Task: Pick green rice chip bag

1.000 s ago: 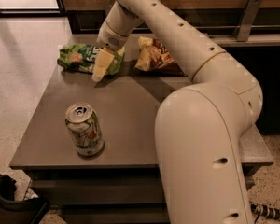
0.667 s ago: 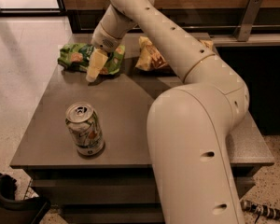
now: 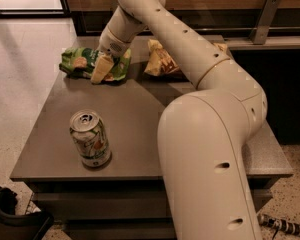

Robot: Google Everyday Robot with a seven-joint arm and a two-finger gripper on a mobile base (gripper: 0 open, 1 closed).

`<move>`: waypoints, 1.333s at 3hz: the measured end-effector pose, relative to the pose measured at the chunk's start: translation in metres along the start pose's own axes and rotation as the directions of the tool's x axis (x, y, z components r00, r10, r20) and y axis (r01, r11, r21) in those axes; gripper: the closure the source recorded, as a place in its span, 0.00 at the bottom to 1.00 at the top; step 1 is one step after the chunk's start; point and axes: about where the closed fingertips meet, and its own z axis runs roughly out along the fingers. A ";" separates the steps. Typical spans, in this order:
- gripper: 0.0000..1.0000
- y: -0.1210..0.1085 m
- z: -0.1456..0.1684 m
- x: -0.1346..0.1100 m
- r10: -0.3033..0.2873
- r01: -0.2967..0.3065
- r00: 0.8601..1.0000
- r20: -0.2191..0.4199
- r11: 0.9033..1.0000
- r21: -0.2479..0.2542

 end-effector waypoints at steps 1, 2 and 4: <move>0.78 0.000 0.000 -0.001 0.000 0.000 1.000 0.000 1.000 -0.001; 1.00 0.000 -0.003 -0.003 0.000 0.000 1.000 0.000 1.000 -0.001; 1.00 0.000 -0.003 -0.003 0.002 -0.002 1.000 0.000 1.000 -0.001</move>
Offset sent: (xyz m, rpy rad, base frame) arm -0.0001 0.0004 0.0006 -0.0002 0.0006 0.0005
